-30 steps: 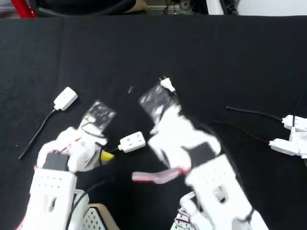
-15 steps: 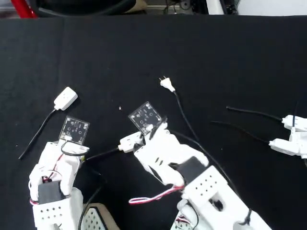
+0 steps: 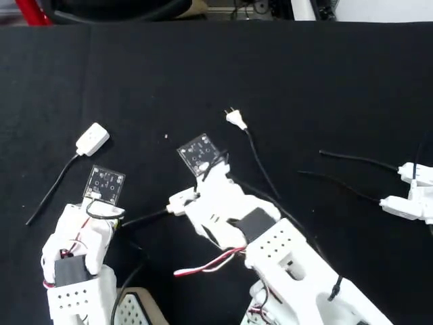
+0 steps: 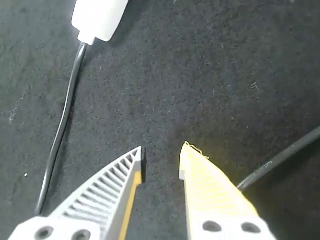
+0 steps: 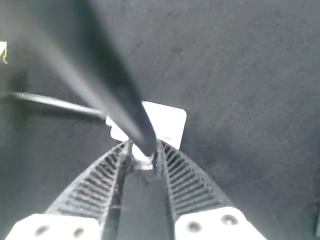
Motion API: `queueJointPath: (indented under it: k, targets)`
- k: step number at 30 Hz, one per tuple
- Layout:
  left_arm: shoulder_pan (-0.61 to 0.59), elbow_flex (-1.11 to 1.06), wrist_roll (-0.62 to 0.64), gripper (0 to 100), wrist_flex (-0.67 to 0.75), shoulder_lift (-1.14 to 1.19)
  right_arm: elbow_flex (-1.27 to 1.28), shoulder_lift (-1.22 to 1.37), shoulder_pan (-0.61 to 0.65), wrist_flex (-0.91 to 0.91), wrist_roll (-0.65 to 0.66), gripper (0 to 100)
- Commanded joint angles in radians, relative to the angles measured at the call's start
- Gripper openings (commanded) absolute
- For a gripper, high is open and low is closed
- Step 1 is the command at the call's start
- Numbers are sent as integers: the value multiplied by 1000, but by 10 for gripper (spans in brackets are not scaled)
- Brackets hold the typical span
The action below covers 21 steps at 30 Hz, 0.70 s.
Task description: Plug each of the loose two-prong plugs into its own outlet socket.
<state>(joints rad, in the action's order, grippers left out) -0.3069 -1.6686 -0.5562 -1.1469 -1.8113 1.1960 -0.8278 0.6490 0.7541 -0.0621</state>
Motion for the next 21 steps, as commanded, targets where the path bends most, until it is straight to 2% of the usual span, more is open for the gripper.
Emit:
queueJointPath:
  k: [1,6,21]
  targets:
    - [-7,8,8,130,21,-9,-7,-19,-52,-63,-9,11]
    - [-7,8,8,130,20,-9,12,19,-61,-121,-9,11]
    - [-8,7,6,130,20,-9,1,61,-63,-114,-44,11]
